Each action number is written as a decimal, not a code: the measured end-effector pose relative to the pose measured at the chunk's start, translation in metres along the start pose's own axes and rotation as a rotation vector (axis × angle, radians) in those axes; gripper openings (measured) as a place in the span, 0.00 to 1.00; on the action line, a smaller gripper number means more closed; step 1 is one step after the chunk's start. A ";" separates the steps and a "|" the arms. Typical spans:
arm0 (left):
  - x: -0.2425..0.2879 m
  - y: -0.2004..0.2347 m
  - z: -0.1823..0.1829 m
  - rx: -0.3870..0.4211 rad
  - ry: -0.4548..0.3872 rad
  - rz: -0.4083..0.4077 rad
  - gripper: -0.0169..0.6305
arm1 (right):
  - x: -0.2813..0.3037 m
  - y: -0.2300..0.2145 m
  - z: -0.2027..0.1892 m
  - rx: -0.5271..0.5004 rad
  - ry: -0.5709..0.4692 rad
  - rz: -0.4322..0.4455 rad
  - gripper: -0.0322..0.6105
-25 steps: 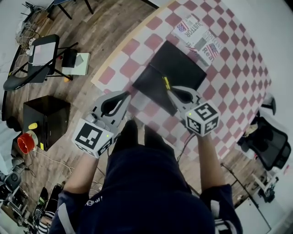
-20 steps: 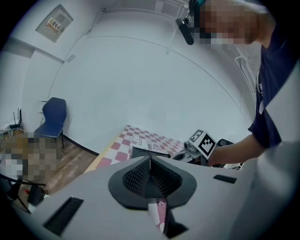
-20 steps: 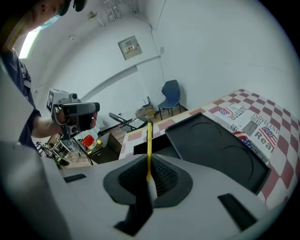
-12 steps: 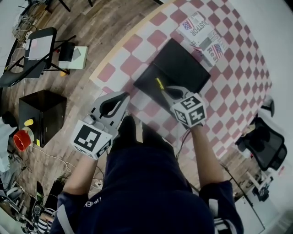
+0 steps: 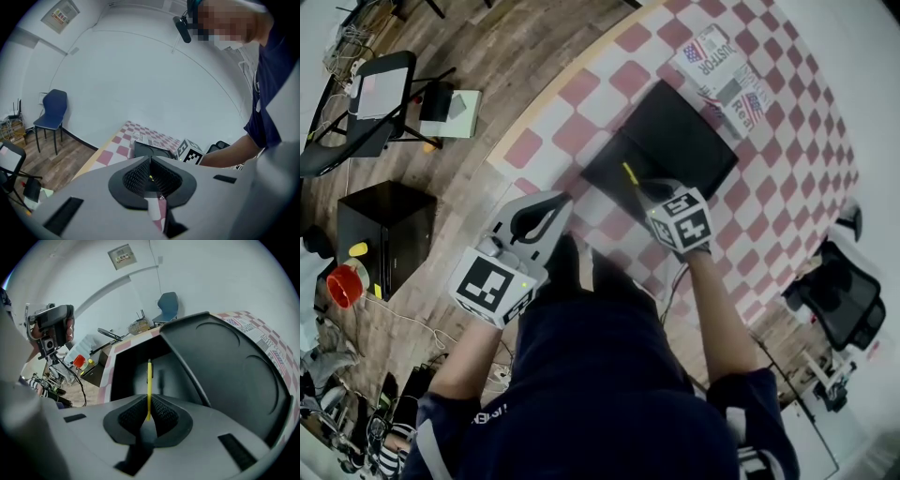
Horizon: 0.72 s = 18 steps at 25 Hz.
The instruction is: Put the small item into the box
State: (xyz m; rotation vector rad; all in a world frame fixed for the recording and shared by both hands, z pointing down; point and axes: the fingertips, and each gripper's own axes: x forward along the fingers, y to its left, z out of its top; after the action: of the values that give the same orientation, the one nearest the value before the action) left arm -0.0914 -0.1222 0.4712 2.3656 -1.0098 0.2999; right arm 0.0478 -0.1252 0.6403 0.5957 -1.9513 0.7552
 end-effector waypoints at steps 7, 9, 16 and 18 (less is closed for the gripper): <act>-0.002 0.004 0.004 0.001 -0.001 0.001 0.09 | 0.012 -0.004 -0.011 -0.020 0.069 -0.035 0.11; -0.002 0.004 0.004 0.002 0.000 0.002 0.09 | 0.015 -0.006 -0.014 -0.014 0.080 -0.038 0.11; 0.002 -0.001 0.009 0.016 0.001 -0.006 0.09 | 0.010 -0.003 -0.009 0.032 0.053 -0.009 0.12; 0.004 -0.004 0.012 0.023 0.000 -0.011 0.09 | 0.004 -0.003 -0.005 0.034 0.025 -0.010 0.12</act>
State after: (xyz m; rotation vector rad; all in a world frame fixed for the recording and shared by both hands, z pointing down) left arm -0.0857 -0.1290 0.4614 2.3910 -0.9985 0.3097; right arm 0.0508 -0.1238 0.6470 0.6133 -1.9142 0.7879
